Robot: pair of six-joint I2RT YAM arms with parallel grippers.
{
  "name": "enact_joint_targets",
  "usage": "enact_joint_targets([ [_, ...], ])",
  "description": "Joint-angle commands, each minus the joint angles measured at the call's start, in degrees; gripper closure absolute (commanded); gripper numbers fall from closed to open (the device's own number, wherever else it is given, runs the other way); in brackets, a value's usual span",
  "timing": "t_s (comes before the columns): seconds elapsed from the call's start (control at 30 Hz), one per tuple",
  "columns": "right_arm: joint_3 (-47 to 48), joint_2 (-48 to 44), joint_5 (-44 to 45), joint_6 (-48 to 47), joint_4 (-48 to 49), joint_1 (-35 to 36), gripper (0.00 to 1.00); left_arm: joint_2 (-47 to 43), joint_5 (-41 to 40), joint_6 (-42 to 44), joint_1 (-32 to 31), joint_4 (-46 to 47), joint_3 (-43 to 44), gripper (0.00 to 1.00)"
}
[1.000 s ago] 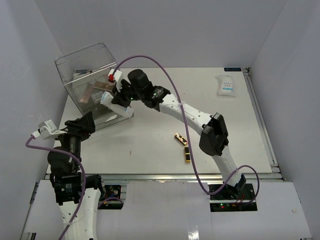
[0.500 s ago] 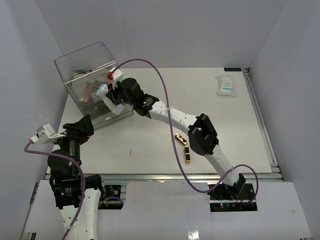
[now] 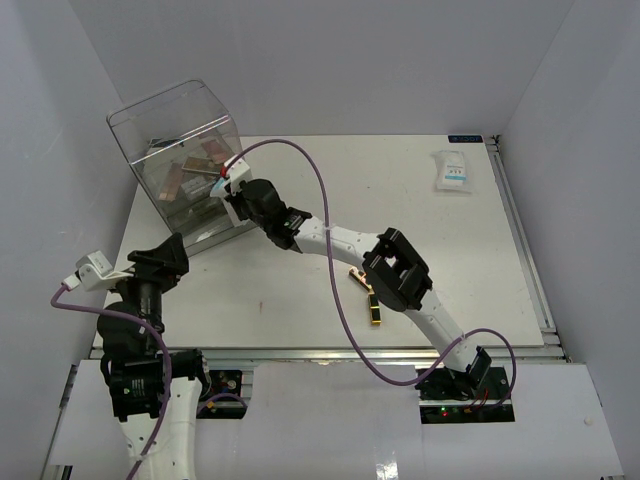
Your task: Organize the makeup
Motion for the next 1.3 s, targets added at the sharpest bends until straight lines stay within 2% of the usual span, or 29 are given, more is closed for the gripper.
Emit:
enact_joint_targets([
  [0.0, -3.55, -3.44, 5.26, -6.3, 6.95, 0.58, 0.92, -0.39, 0.34, -0.52, 0.11, -0.6, -0.54, 0.16],
  [0.13, -4.66, -2.28, 4.25, -7.29, 7.11, 0.58, 0.92, -0.67, 0.64, -0.75, 0.18, -0.66, -0.6, 0.16],
  [0.2, -5.69, -2.34, 2.93, -7.23, 8.03, 0.64, 0.87, -0.83, 0.64, -0.64, 0.11, -0.77, -0.69, 0.16],
  [0.23, -5.78, -2.43, 2.66, -7.12, 8.15, 0.58, 0.8, -0.85, 0.58, -0.57, 0.11, -0.86, -0.68, 0.16],
  [0.3, -6.41, -3.14, 0.47, -6.2, 9.14, 0.58, 0.48, -0.99, 0.58, -0.5, 0.11, -1.07, -0.61, 0.16],
  [0.33, -5.96, -3.27, -0.96, -5.88, 9.0, 0.58, 0.36, -0.96, 0.58, -0.49, 0.11, -1.04, -0.6, 0.16],
  [0.4, -4.46, -3.38, -3.75, -5.63, 8.14, 0.67, 0.24, -0.85, 0.61, -0.58, 0.11, -1.05, -0.6, 0.16],
  [0.43, -3.53, -3.52, -5.42, -5.34, 7.0, 0.65, 0.15, -0.73, 0.65, -0.58, 0.11, -1.1, -0.6, 0.16],
  [0.6, 1.32, -4.7, -14.41, -3.5, 0.25, 0.16, 0.03, -0.66, 0.58, -0.49, 0.14, -1.07, -0.69, 0.16],
  [0.83, 7.37, -5.31, -44.25, -3.81, -7.54, -5.15, 0.02, -0.71, 0.66, -0.37, 0.17, -1.01, -0.86, 0.16],
  [0.9, 7.64, -5.31, -45.59, -3.66, -7.61, -7.08, 0.1, -0.76, 0.77, -0.37, 0.11, -1.06, -1.02, 0.16],
  [0.93, 7.79, -5.22, -45.8, -3.35, -7.61, -7.91, 0.16, -0.84, 0.84, -0.4, 0.12, -1.09, -1.14, 0.16],
  [0.97, 8.08, -5.04, -44.85, -2.64, -7.61, -8.4, 0.26, -0.9, 0.84, -0.4, 0.18, -1.03, -1.26, 0.16],
  [1.03, 8.26, -4.53, -43.29, -2.04, -7.52, -10.42, 0.37, -0.92, 0.93, -0.58, 0.11, -1.01, -1.49, 0.16],
  [1.13, 7.79, -3.58, -42.19, -1.65, -7.6, -11.84, 0.46, -0.92, 1.09, -0.82, 0.11, -0.93, -1.96, 0.16],
  [1.27, 6.07, -2.74, -42.75, -1.09, -5.87, -12.25, 0.5, -0.77, 1.28, -1.02, 0.11, -0.59, -2.03, 0.16],
])
